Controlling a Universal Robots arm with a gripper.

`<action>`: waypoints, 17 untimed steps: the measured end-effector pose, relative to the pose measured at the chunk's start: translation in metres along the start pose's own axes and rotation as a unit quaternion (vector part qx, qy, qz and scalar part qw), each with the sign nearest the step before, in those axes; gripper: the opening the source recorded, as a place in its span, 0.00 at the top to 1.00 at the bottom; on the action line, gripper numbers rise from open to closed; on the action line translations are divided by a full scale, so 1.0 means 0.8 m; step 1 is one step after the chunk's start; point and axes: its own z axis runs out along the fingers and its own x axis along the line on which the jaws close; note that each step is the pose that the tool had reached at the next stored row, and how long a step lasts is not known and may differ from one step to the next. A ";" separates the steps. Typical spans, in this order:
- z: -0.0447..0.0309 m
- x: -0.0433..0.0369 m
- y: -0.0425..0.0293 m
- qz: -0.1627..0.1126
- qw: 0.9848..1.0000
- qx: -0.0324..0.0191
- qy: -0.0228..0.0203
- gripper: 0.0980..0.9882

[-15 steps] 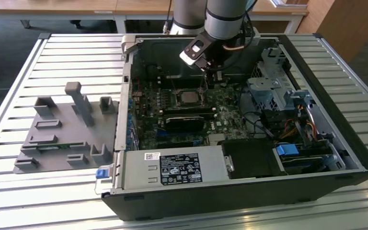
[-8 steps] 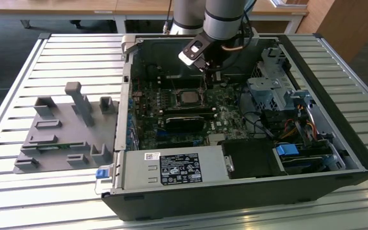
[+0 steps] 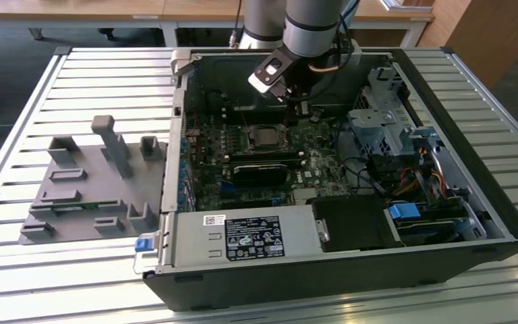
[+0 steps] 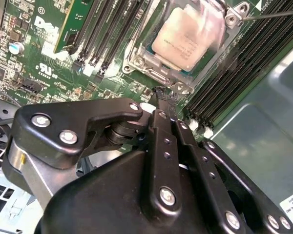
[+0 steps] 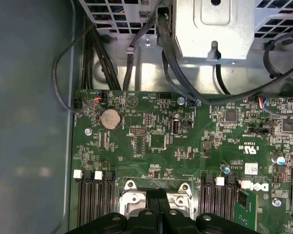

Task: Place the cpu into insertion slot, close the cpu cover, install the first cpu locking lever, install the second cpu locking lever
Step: 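Close the cpu cover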

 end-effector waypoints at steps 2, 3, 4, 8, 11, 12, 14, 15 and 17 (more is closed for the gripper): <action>0.0007 0.000 -0.0013 0.000 1.000 0.000 0.000 0.99; 0.0012 0.000 -0.0020 0.000 1.000 0.000 0.000 0.99; 0.0017 0.000 -0.0028 0.000 1.000 0.000 0.000 0.99; 0.0047 0.000 -0.0064 0.000 1.000 0.000 0.000 0.99; 0.0051 0.000 -0.0127 0.000 1.000 0.000 0.000 0.99; 0.0052 0.000 -0.0152 0.000 1.000 0.000 0.000 0.99; 0.0053 0.000 -0.0184 0.000 1.000 0.000 0.000 0.99; 0.0053 0.000 -0.0198 0.000 1.000 0.000 0.000 0.99; 0.0053 0.000 -0.0220 0.000 1.000 0.000 0.000 0.99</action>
